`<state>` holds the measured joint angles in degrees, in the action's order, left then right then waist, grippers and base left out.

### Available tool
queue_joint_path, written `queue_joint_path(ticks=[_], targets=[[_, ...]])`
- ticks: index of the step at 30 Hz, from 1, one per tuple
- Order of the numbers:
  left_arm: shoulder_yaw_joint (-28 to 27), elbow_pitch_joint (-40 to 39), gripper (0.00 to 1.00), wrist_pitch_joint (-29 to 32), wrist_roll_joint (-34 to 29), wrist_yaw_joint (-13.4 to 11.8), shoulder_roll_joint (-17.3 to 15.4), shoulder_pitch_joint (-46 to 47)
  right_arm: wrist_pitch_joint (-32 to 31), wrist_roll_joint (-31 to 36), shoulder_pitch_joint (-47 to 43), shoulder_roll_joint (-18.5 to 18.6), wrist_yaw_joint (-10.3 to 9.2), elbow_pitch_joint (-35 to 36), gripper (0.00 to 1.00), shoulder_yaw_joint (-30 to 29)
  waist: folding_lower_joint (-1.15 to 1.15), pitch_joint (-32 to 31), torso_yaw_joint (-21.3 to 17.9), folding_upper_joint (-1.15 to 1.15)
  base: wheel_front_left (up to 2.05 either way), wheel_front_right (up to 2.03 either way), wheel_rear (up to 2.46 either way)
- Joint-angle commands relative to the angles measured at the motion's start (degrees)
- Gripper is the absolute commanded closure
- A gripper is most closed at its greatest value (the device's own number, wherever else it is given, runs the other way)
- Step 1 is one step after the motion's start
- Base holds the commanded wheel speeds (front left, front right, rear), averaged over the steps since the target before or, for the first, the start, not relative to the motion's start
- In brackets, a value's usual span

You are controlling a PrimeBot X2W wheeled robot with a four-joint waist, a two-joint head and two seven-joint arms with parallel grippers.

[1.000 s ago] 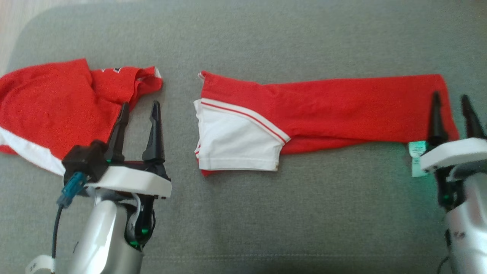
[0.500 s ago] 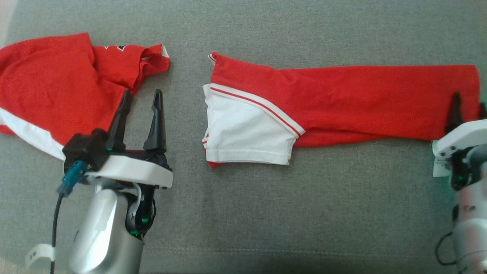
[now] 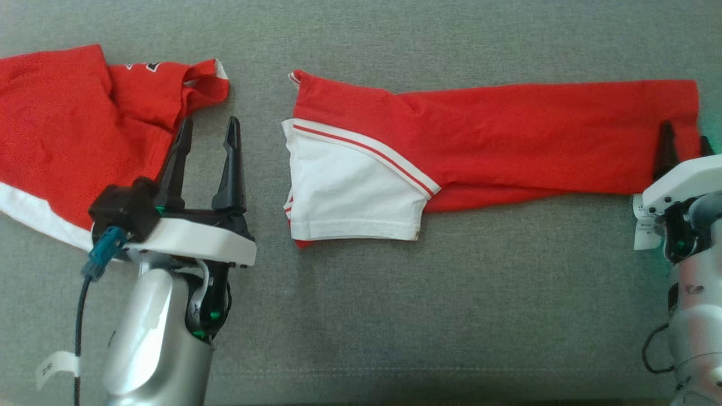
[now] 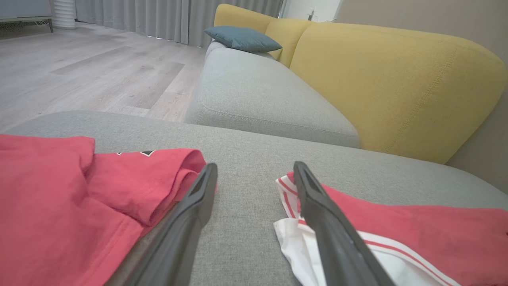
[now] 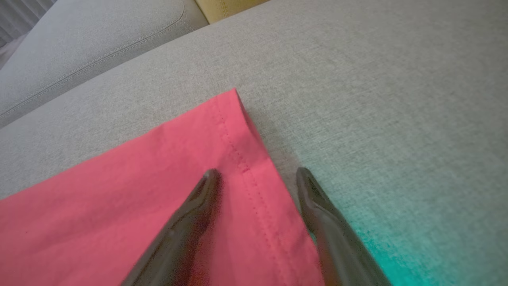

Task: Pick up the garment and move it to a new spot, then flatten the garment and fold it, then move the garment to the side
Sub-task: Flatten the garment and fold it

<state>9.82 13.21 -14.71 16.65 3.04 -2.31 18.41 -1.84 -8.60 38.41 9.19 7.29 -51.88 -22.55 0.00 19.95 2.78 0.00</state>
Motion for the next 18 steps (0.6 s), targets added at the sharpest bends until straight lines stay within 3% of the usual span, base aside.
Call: queue_joint_path(ticks=[1,2,9,13,18], targets=[[-2.4,-1.8,0.0,-0.3,-0.4,0.1,-0.6,1.6,-0.8,-0.5,0.2,-1.0,0.2,0.7,0.39,1.6,0.0,0.2,-0.3,0.0,0.0,0.0,0.0],[-2.5,-1.8,0.0,-0.3,-0.5,0.1,-0.6,1.6,-1.0,-0.7,0.2,-1.0,0.2,0.7,1.0,1.8,0.0,0.2,-0.5,0.0,0.0,0.0,0.0],[-3.4,-1.2,0.0,-0.3,-1.0,0.4,-0.6,1.5,0.6,-0.2,-0.7,2.0,0.2,0.4,1.0,-2.9,0.0,-1.5,-1.9,0.0,0.0,0.0,0.0],[-3.5,-1.2,0.0,-0.3,-1.1,0.5,-0.6,1.2,3.5,8.0,-1.6,5.4,0.2,0.8,1.0,-9.4,0.0,-2.2,-2.3,0.0,0.0,0.0,0.0],[-3.6,-1.0,0.0,-0.3,-1.1,0.5,-0.6,0.8,4.7,15.1,-0.7,3.4,0.2,2.2,1.0,-18.3,0.0,-3.0,-2.4,0.0,0.0,0.0,0.0]])
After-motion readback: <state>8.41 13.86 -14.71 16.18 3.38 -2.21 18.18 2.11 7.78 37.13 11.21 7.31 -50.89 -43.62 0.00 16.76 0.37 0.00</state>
